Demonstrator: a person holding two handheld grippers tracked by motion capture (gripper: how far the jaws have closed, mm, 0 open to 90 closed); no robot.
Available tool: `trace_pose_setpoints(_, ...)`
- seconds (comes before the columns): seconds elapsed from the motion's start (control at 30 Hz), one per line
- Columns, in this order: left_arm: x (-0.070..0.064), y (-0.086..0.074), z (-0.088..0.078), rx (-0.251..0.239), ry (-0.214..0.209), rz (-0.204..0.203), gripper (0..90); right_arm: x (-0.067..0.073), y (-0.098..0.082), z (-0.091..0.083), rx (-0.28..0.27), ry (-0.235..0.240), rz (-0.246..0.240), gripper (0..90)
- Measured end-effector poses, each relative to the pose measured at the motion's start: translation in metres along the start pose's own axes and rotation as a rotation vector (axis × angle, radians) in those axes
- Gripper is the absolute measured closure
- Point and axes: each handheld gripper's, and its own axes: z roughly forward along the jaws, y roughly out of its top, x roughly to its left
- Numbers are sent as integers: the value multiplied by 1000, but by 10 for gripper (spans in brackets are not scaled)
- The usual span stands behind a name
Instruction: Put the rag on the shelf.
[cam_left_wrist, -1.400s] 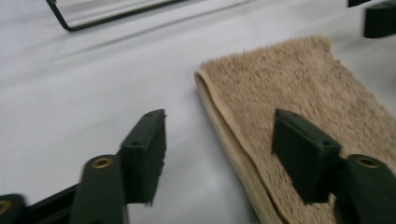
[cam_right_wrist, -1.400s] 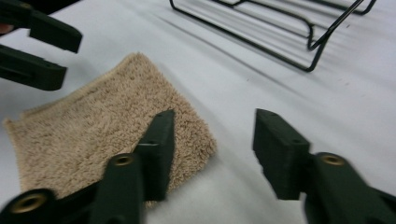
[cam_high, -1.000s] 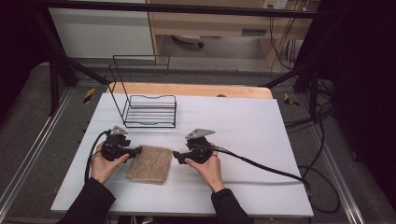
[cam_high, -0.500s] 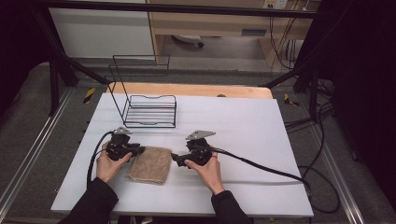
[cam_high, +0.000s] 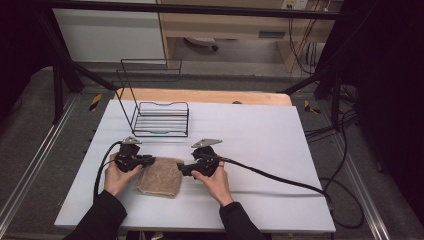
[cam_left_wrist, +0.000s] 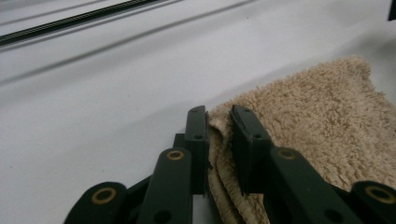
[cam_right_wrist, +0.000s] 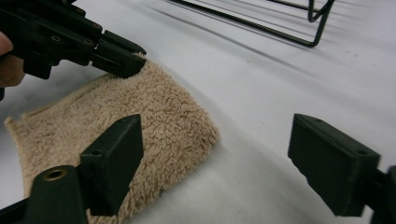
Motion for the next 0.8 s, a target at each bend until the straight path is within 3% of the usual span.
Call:
trace_pose_setpoints(0.13,0,0,0,3,0,16,775,2,-1,11,-11,-13,28,324)
trace_pose_setpoints(0.2,0,0,0,4,0,20,776,1,-2,15,-10,-25,18,388)
trace_pose_setpoints(0.33,-1,0,0,2,4,31,776,3,-2,23,23,-30,25,489)
trace_pose_setpoints(0.53,-1,0,0,1,6,45,775,4,-5,28,43,-11,64,626)
trace_pose_setpoints(0.57,-1,0,0,1,6,46,775,5,-5,28,49,6,81,685)
trace_pose_setpoints(0.8,0,0,0,-5,-7,38,797,5,-4,29,59,27,117,805)
